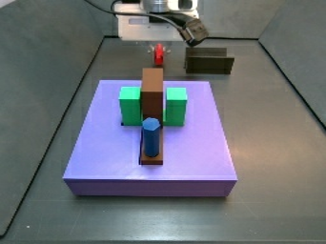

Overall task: Pick up the red object. Move up. Place the red object on the fixture. Regrasp the red object. Move to above the board. Insert the red object.
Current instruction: Move up, then place the red object on the fixture.

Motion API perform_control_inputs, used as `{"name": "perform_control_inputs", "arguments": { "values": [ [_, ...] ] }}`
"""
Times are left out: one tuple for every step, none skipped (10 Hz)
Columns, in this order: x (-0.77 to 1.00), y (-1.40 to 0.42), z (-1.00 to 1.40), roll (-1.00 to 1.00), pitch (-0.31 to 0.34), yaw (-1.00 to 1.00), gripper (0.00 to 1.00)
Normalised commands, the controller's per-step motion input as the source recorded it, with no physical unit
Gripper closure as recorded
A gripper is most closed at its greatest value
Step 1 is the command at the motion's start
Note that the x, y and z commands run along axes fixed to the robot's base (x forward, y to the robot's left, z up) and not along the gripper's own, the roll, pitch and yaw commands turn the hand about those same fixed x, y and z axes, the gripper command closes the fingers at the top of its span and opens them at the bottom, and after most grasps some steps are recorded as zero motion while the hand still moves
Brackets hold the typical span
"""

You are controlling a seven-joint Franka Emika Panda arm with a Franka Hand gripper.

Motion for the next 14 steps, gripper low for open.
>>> {"name": "perform_control_inputs", "arguments": {
  "values": [
    [-0.03, 0.01, 0.79, 0.0, 0.02, -0.03, 1.0],
    [-0.06, 0.02, 0.57, 0.02, 0.026, -0.04, 1.0],
    [-0.02, 0.01, 0.27, 0.05, -0.004, -0.02, 1.0],
    [0.0, 0.0, 0.0, -0.07, 0.0, 0.0, 1.0],
    [0.0, 0.02, -0.04, -0.14, -0.006, 0.0, 1.0],
    [-0.03, 0.04, -0.1, -0.21, -0.051, 0.0, 1.0],
    [-0.04, 0.03, -0.13, -0.23, -0.066, 0.0, 1.0],
    [-0.05, 0.01, -0.13, -0.23, -0.086, 0.0, 1.0],
    [0.0, 0.0, -0.03, -0.1, -0.049, 0.0, 1.0],
    [0.26, 0.07, 0.4, -0.72, 0.026, 0.0, 1.0],
    [0.74, 0.0, 0.41, -1.0, 0.0, -0.17, 1.0],
    [0.71, 0.0, 0.24, -1.0, 0.0, -0.18, 1.0],
    [0.66, 0.0, 0.0, -1.0, -0.134, -0.21, 1.0],
    [0.71, 0.0, 0.0, -1.0, -0.123, -0.21, 1.0]
  ]
}}
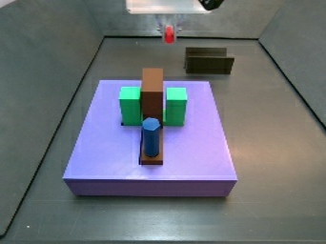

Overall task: Pick up the red object. Move up. Place the red object on the fixture. Regrasp the red object. Move to above the board. Insert the red object.
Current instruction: Place the red object on the fixture.

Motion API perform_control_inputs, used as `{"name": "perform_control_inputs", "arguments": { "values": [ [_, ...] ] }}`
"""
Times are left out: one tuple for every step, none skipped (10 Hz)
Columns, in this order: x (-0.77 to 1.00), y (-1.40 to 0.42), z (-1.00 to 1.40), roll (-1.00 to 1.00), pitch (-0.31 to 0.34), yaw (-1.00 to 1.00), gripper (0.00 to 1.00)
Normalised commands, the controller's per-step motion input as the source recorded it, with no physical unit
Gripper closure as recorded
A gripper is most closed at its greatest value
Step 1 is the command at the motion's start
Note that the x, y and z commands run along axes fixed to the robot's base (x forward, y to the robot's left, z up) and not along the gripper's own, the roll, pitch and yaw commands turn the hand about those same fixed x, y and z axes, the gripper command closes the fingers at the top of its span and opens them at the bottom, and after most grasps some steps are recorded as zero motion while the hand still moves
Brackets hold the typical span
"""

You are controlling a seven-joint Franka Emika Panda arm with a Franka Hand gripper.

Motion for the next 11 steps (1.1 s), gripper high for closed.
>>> {"name": "perform_control_inputs", "arguments": {
  "values": [
    [0.52, 0.0, 0.11, -1.0, -0.309, -0.26, 1.0],
    [0.53, 0.0, 0.11, -1.0, -0.306, -0.26, 1.0],
    [0.53, 0.0, 0.12, -1.0, -0.309, -0.26, 1.0],
    [0.53, 0.0, 0.12, -1.0, -0.3, -0.26, 1.0],
    [0.57, 0.0, 0.11, -1.0, -0.269, -0.25, 1.0],
    [0.69, 0.0, 0.04, -1.0, -0.051, -0.16, 1.0],
    [0.74, 0.0, 0.01, -1.0, 0.0, -0.12, 1.0],
    [0.77, 0.0, 0.0, -1.0, 0.009, -0.07, 1.0],
    [0.77, -0.01, 0.0, -1.0, 0.051, -0.01, 1.0],
    [0.69, -0.04, 0.03, -1.0, 0.1, 0.0, 1.0],
    [0.62, -0.08, 0.05, -1.0, 0.106, 0.0, 1.0]
  ]
}}
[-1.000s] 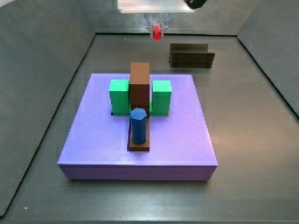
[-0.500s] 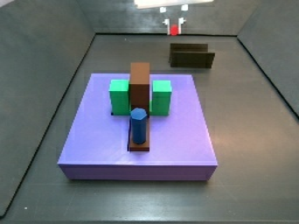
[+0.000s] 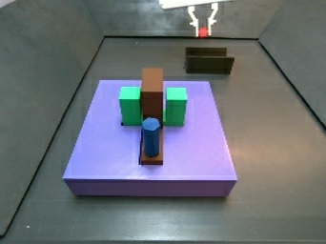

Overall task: Pick up the red object. Move up. Place the red object on the fixture. Regrasp the red object. Move to above the board. Insert the red object.
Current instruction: Place the red object on the fixture.

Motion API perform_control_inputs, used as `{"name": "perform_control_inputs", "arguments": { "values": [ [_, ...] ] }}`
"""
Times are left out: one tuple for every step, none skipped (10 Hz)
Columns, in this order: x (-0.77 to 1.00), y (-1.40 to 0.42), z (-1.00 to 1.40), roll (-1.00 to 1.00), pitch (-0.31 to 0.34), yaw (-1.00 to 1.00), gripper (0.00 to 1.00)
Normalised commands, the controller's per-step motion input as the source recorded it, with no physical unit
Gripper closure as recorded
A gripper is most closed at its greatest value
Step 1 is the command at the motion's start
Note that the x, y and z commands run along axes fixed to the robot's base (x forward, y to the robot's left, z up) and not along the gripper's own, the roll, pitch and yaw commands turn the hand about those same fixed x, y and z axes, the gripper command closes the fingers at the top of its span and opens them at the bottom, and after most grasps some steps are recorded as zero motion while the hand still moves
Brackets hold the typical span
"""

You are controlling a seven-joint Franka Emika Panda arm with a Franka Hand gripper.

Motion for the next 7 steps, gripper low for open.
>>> {"name": "perform_control_inputs", "arguments": {
  "values": [
    [0.57, -0.09, 0.05, -1.0, 0.089, 0.01, 1.0],
    [0.51, -0.03, 0.01, -1.0, 0.029, 0.03, 1.0],
    [0.36, -0.05, 0.0, -1.0, 0.0, 0.11, 1.0],
    [0.21, -0.12, 0.0, -1.0, -0.017, 0.31, 1.0],
    [0.0, -0.09, -0.09, -0.92, -0.031, 0.49, 1.0],
    [-0.18, -0.02, -0.28, -0.24, -0.223, 0.27, 1.0],
    [-0.36, -0.08, -0.32, 0.0, -0.28, 0.12, 1.0]
  ]
}}
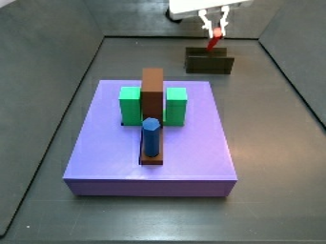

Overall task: Pick up the red object. Move up. Place the red object on the fixture. Regrasp the red object. Move to above the board. Insert the red object.
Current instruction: Place the red object on the fixture.

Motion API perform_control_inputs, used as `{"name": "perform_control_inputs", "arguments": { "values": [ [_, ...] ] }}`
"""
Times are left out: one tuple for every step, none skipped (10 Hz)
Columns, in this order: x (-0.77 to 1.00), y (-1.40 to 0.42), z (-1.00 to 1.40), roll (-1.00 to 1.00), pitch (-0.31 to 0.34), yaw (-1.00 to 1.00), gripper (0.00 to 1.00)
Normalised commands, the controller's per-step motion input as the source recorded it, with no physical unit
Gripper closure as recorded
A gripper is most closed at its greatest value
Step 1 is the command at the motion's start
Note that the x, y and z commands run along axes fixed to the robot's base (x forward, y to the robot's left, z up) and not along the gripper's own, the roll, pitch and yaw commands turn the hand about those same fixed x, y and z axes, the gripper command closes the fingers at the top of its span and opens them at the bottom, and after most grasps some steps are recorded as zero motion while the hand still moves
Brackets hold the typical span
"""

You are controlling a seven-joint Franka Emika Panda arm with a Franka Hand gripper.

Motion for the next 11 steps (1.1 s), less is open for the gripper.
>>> {"name": "perform_control_inputs", "arguments": {
  "values": [
    [-0.35, -0.07, -0.3, 0.15, -0.214, 0.0, 1.0],
    [-0.16, -0.07, -0.25, 0.25, -0.069, 0.0, 1.0],
    [-0.03, -0.07, -0.15, 0.19, 0.0, 0.0, 1.0],
    [0.0, -0.04, -0.17, 0.15, 0.0, 0.0, 1.0],
    [0.0, -0.06, -0.16, 0.0, -0.034, 0.06, 1.0],
    [0.0, -0.01, -0.18, 0.0, -0.046, 0.06, 1.0],
    [0.0, 0.0, -0.16, -0.05, -0.034, 0.05, 1.0],
    [0.0, 0.0, -0.16, -0.1, -0.071, 0.05, 1.0],
    [0.0, 0.0, -0.15, -0.1, -0.071, 0.05, 1.0],
    [0.0, 0.0, -0.01, 0.0, 0.0, 0.04, 1.0],
    [0.0, 0.0, 0.0, 0.0, 0.0, 0.0, 1.0]
  ]
}}
